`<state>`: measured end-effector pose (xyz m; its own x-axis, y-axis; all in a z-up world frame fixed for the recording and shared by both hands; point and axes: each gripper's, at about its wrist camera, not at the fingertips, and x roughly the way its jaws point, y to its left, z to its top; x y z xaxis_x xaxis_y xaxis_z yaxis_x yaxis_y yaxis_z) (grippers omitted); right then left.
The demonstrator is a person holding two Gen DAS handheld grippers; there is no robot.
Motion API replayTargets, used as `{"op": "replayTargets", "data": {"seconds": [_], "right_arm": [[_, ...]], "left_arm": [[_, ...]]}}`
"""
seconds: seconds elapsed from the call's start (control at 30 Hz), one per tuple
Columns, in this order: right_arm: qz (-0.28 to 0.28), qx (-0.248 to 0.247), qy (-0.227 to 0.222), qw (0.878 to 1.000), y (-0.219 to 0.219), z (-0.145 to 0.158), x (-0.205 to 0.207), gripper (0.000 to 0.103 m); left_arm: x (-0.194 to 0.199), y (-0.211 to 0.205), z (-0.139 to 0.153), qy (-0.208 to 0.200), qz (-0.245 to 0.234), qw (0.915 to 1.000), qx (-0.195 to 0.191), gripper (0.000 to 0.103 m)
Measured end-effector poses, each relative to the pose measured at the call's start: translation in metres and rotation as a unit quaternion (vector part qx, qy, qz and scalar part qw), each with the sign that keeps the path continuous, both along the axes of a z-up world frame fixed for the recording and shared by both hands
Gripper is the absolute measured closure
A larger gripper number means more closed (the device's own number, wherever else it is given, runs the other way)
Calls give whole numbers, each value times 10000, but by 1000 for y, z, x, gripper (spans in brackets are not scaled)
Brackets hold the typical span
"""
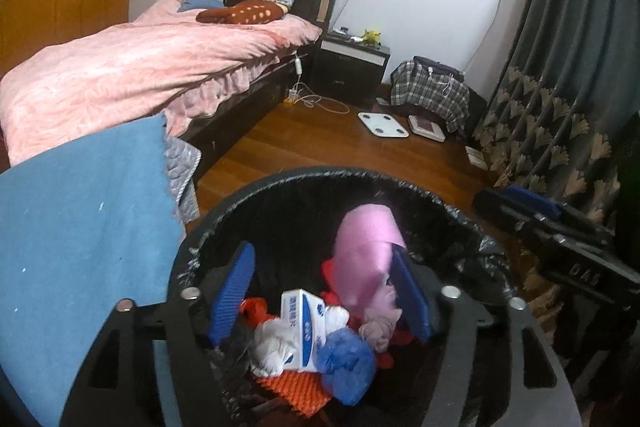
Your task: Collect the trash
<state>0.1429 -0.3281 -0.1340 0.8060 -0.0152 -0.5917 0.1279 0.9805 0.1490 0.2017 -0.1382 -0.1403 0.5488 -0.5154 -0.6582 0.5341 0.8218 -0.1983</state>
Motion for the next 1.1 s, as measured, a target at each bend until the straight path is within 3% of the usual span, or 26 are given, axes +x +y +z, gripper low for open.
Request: {"op": "replayTargets", "data": {"seconds": [0.6, 1.1], "right_arm": [[59, 57, -16, 10000, 6, 1, 0, 26], [132, 74, -72, 9999, 17, 4, 0, 26]], "left_arm": [[-16, 25, -38, 575, 59, 9973, 455, 32], [-26, 44, -23, 389, 183, 9981, 441, 29]]}}
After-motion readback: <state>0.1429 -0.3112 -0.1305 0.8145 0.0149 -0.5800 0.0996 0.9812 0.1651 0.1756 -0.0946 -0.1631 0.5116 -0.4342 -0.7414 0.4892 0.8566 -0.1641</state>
